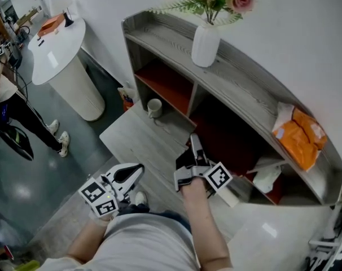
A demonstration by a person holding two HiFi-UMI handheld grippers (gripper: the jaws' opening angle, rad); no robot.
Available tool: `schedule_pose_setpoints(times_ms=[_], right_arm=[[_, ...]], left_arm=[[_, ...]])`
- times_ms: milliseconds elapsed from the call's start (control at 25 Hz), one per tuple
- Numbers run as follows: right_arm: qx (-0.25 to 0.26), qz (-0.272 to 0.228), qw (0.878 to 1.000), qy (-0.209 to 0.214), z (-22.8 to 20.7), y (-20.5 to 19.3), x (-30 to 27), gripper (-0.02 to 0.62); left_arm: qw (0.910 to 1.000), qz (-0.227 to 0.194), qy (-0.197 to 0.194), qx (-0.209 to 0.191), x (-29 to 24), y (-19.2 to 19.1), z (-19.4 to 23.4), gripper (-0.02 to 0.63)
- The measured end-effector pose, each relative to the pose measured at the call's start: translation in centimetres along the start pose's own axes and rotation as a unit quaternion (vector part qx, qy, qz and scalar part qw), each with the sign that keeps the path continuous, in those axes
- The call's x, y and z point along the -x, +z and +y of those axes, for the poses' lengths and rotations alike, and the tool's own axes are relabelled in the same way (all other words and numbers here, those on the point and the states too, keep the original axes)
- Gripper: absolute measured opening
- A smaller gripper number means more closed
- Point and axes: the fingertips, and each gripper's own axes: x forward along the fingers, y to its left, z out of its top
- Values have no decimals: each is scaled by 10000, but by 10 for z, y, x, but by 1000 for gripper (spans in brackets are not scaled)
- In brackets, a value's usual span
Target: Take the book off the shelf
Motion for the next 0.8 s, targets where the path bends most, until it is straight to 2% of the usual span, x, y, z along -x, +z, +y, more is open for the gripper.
schedule_pose_setpoints(times_ms=[360, 800], right_arm=[[207, 519, 9984, -44, 0, -58, 19, 225], [551, 963, 9938, -115, -5, -111, 49, 224]], left_arm=[[9997, -22, -239, 67, 12, 0, 5, 15], [9978, 81, -636, 167, 23, -6, 7, 15]])
